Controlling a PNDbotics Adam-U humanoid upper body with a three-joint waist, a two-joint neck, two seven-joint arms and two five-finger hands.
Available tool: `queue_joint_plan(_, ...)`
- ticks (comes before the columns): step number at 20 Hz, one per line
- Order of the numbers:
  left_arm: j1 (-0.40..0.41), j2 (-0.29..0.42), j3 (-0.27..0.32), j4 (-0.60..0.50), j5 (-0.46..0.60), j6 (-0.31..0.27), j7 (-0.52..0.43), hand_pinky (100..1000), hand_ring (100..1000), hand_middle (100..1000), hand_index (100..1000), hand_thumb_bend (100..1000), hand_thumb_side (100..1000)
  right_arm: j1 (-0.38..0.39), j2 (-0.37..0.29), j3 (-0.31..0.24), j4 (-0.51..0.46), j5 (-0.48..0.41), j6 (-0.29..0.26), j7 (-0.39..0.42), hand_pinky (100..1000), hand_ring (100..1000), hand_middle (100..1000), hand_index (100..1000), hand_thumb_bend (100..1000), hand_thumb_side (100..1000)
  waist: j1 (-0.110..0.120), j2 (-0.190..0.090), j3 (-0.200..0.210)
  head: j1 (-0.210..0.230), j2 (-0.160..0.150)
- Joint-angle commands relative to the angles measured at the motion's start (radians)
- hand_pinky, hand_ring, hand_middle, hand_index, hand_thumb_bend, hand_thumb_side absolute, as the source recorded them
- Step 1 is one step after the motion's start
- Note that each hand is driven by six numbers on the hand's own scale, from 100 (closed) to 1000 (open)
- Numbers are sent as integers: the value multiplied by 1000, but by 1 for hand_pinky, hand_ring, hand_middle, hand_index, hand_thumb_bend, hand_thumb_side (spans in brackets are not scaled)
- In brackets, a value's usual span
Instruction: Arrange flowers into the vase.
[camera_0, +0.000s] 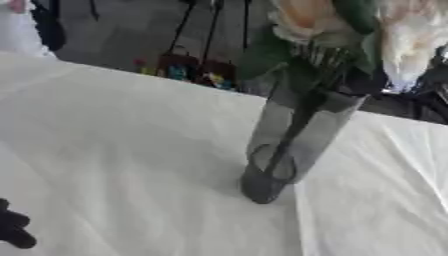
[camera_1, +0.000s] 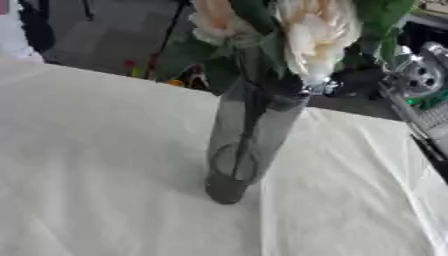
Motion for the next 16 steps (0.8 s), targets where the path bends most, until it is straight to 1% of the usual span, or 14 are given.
queue_joint_plan(1, -3, 7, 0, -18, -1, 2, -2, 540, 644, 672, 829, 100, 1000, -7, -50, -29, 5, -5, 2, 12, 1000, 1000, 807, 1000, 807, 926, 11, -25, -5, -3, -6)
queue_joint_plan(6, -1, 8, 1, -18, -1, 3, -2, 540, 644, 672, 829, 100, 1000, 1, -62, -41, 14, 1, 6, 31, 1000, 1000, 819, 1000, 829, 871, 13, -27, -11, -3, -4)
queue_joint_plan(14, 4, 9, 4, -18, -3, 4, 0, 540, 646, 673, 829, 100, 1000, 27, -85, -62, 29, 32, 12, 42, 1000, 1000, 836, 1000, 850, 844, 16, -32, -21, 1, -1)
queue_joint_plan(16, 4, 9, 5, -18, -3, 4, 0, 541, 646, 673, 829, 100, 1000, 39, -90, -67, 30, 39, 13, 43, 1000, 1000, 841, 1000, 853, 824, 17, -32, -22, 2, 0)
